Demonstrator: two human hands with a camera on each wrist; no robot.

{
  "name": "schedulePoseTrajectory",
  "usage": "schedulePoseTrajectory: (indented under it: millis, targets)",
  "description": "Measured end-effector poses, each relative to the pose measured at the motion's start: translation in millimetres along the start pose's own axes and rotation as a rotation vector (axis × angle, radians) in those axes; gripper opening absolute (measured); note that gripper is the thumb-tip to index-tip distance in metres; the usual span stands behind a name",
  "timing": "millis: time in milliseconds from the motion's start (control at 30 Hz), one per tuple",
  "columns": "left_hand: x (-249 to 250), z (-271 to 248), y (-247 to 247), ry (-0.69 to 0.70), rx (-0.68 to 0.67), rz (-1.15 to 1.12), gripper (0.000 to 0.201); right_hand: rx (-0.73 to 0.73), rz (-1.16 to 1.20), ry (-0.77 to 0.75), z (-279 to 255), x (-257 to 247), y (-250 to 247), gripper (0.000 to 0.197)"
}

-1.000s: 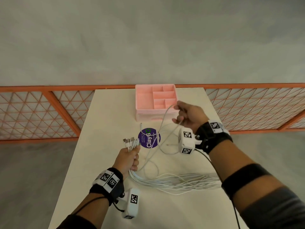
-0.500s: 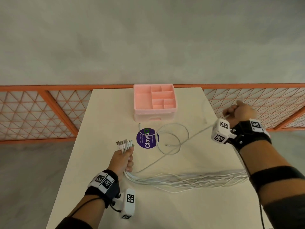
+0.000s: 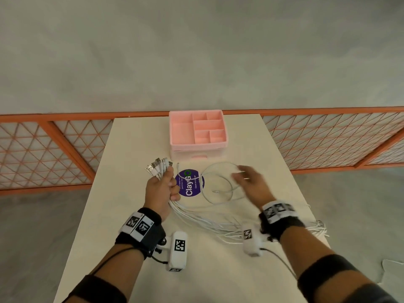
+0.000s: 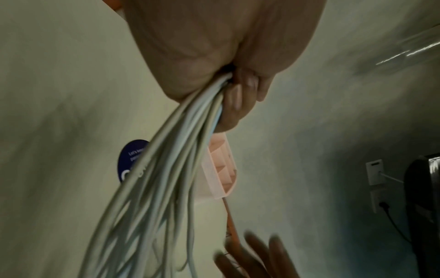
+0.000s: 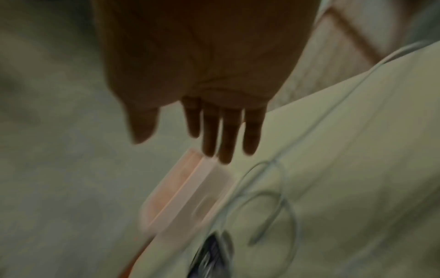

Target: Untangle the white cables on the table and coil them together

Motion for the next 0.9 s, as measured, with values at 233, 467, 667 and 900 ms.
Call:
schedulePoseTrajectory:
  millis: [233,467,667,900]
  targets:
    - [32.2,0.1,-10.9,0.212,0.086,-0.225,0.024,-0.653,-0.402,-0.302,-28.9,-31.1,140.4,0.028]
    - [46.1,18.3,-60.7,0.263,0.220,-0.445,0.016,-0.665,-0.771,-0.009,-23.7,81.6,49.4,0.023]
    - [26.4,44.2,-80.3,0.146,0.342,-0.294,0.020,-0.772,-0.940,0.283,-14.7,137.4,-11.9,0.064]
    - [1.4,69.9,-82.3,0.001,0.312,0.025,0.023,-0.817,-0.811,0.086,60.8,53.1,43.2,0.055]
Point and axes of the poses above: each hand's wrist, its own z-axis towards the middle knuckle, its own y-axis out of the palm, x = y × z, the point moved 7 cm from there along z, towards the middle knuckle, and after that the axes turned 14 degrees about -y, right-handed, at the moved point
